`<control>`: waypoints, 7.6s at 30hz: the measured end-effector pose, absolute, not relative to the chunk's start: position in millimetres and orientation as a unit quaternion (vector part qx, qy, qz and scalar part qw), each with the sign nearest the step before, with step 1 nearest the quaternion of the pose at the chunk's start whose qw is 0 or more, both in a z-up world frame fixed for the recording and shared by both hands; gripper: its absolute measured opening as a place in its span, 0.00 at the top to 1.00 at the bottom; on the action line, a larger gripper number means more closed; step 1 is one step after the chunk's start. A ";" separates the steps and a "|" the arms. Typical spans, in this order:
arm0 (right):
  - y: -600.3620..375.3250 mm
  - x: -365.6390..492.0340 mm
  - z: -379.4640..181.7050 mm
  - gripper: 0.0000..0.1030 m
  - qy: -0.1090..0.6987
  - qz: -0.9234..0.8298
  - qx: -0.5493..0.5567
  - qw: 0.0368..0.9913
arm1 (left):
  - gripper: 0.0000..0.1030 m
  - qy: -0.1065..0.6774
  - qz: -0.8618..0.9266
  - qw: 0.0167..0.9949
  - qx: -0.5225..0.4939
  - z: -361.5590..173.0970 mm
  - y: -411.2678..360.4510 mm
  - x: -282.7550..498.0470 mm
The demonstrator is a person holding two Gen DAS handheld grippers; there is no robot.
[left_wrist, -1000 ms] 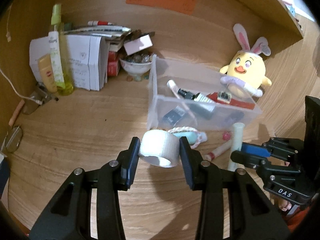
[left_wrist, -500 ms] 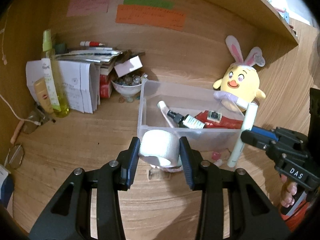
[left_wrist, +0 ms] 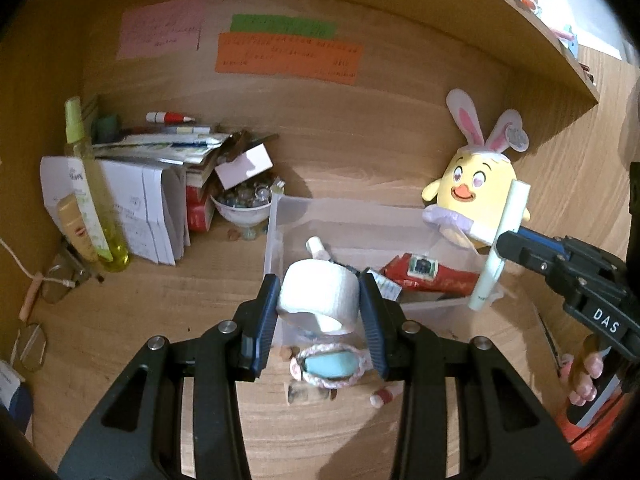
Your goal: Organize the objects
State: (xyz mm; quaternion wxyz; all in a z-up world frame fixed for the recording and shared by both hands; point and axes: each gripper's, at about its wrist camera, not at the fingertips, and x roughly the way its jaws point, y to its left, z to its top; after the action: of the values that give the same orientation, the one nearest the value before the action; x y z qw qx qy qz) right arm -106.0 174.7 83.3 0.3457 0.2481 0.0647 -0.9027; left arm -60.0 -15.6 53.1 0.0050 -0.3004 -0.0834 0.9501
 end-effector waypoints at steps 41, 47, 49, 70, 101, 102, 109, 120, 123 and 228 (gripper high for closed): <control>162.8 -200.7 23.6 0.85 0.150 -0.913 0.319 0.207 | 0.62 -0.085 0.921 0.048 -0.377 -1.1 -9.2 -149.6; 153.3 -202.5 12.6 0.82 0.159 -0.905 0.333 0.214 | 0.51 -0.079 0.923 0.040 -0.373 -0.7 -9.3 -148.5; 150.5 -203.7 8.5 0.79 0.157 -0.899 0.343 0.224 | 0.47 -0.080 0.924 0.041 -0.371 0.5 -9.8 -147.0; 154.8 -166.7 42.7 0.31 0.133 -0.904 0.308 0.265 | 0.15 -0.054 0.944 0.025 -0.326 32.7 -6.3 -107.3; 153.9 -99.0 -1.3 0.20 0.095 -0.870 0.385 0.294 | 0.09 -0.061 0.900 0.008 -0.431 -37.7 -34.1 -68.8; 153.4 -98.4 -5.2 0.20 0.094 -0.867 0.391 0.295 | 0.10 -0.058 0.899 0.008 -0.435 -40.9 -32.4 -69.5; 150.3 -93.1 -26.0 0.20 0.104 -0.850 0.423 0.296 | 0.26 -0.047 0.887 0.018 -0.459 -54.0 -22.0 -76.2; 129.6 -100.4 -42.0 0.20 0.099 -0.829 0.456 0.308 | 0.58 -0.045 0.892 0.053 -0.446 -50.9 -16.1 -73.5; 125.9 -103.7 -43.0 0.16 0.093 -0.830 0.459 0.303 | 0.59 -0.046 0.892 0.053 -0.446 -50.4 -18.1 -71.1; 168.6 -170.7 10.4 0.19 0.040 -0.893 0.364 0.263 | 0.61 -0.062 0.929 0.024 -0.365 5.1 -14.8 -128.1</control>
State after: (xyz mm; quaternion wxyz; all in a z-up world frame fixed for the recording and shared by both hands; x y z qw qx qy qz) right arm -170.7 168.6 10.4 0.2631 0.3638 0.0405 -0.8926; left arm -128.1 -14.8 5.1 0.0241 -0.3646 -0.0622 0.9288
